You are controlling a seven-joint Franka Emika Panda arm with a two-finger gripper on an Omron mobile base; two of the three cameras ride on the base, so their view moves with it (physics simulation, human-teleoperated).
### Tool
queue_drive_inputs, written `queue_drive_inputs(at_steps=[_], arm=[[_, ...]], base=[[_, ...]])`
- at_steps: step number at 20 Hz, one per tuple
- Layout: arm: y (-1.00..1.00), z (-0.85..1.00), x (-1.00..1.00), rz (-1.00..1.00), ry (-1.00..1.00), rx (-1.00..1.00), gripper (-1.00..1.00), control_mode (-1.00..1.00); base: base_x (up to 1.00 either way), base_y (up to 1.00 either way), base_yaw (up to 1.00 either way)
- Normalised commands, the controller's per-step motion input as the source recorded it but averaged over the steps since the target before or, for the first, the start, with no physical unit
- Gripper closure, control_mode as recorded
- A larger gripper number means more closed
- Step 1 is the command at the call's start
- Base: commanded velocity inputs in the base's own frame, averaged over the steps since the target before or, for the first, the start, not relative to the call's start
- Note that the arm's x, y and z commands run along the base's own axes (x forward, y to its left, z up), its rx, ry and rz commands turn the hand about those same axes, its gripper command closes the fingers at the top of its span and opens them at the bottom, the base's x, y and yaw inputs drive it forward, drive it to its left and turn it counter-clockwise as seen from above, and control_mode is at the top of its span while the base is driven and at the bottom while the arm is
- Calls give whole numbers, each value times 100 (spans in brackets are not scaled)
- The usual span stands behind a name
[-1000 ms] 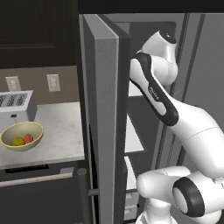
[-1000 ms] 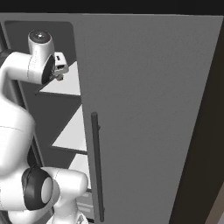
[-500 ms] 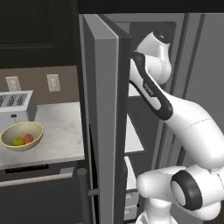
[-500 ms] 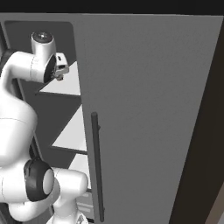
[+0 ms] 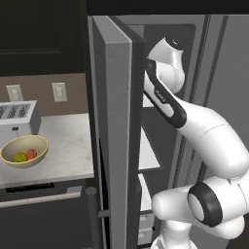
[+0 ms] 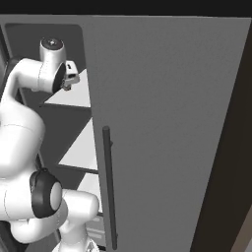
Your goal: Take the sweet potato, orange, and garlic from the freezer and place them in the bowl on the counter.
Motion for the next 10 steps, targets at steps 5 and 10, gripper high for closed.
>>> queue_drive_inputs(at_steps=[5, 10], arm=[[4, -10, 27, 1, 0, 0, -100, -100], [1, -2, 33, 1, 0, 0, -100, -100]], base=[[0, 0, 0], [0, 0, 0]])
